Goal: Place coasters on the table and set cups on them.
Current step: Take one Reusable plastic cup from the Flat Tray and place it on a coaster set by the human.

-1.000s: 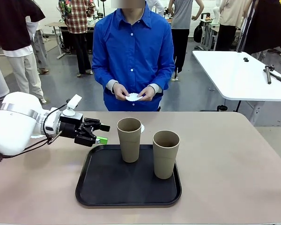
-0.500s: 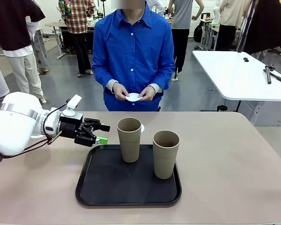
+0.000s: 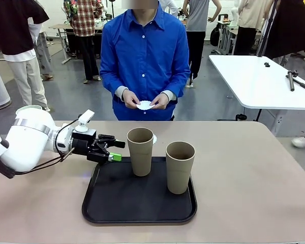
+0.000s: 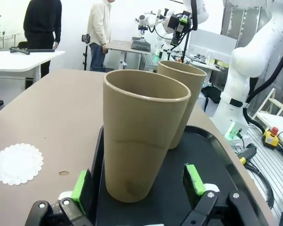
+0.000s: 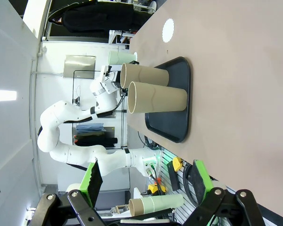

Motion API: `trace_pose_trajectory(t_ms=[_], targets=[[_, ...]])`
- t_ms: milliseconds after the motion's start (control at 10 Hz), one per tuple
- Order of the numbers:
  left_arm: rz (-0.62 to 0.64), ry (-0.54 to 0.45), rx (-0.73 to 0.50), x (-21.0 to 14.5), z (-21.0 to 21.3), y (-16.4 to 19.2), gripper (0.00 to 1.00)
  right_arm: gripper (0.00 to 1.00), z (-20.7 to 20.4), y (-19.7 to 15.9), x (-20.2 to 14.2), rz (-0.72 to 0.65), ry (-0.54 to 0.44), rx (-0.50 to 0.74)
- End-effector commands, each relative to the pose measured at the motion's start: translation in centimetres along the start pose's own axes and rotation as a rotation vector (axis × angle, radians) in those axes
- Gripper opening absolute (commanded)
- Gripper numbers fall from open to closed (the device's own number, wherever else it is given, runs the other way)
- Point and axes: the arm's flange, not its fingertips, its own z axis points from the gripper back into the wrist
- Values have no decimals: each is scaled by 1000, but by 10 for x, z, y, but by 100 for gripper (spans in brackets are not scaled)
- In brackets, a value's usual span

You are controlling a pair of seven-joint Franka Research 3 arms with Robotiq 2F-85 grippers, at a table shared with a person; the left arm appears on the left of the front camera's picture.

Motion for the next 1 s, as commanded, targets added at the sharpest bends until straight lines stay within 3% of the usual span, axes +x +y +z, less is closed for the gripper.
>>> trace_pose_trajectory(t_ms=[0,900], targets=[[-64,-55,3,-7,-6,7,100,100,0,0,-1,7,-5,15],[-85,-87,-22,-27,-37,24,100,100,0,0,-1,7,-5,15]])
